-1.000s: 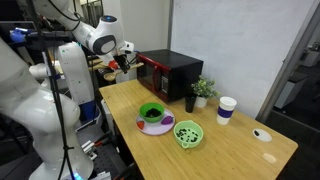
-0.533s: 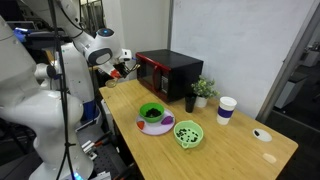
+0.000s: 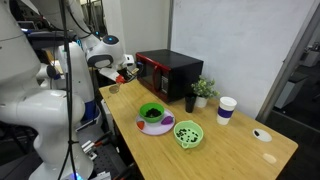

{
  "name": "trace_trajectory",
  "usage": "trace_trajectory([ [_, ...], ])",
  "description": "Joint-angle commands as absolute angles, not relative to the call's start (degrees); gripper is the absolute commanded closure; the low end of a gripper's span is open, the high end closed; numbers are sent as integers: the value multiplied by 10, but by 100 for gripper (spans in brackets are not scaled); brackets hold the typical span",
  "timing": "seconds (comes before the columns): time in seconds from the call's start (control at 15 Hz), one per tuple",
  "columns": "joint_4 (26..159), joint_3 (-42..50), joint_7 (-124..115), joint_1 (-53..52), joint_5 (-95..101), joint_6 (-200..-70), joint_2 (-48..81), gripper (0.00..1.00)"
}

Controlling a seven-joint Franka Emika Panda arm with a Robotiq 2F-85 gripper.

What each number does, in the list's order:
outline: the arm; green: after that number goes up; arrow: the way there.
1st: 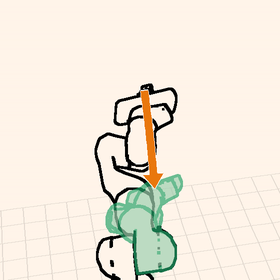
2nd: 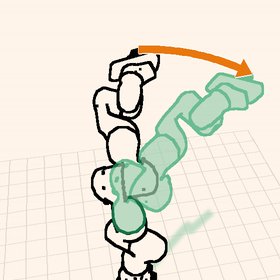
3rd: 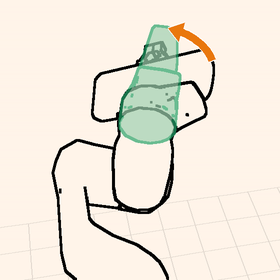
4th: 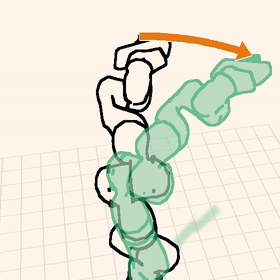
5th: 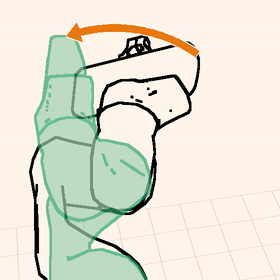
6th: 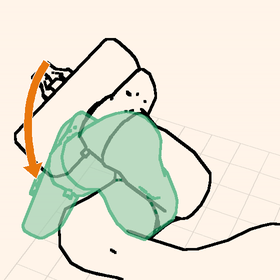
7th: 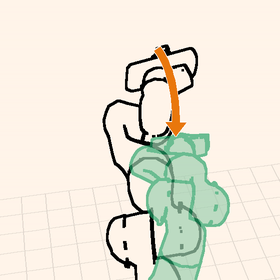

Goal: Use the spoon to transfer one scoop of contents from the dark green bowl to the light green bowl

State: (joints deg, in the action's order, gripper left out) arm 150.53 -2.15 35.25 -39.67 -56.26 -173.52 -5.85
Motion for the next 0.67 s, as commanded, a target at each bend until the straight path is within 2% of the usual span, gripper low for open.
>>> trace_trajectory([
  [0.0, 1480, -5, 430, -402, -607, -1729, -30, 94],
  [0.6, 1462, -8, 496, -397, -649, -1733, 2, 94],
])
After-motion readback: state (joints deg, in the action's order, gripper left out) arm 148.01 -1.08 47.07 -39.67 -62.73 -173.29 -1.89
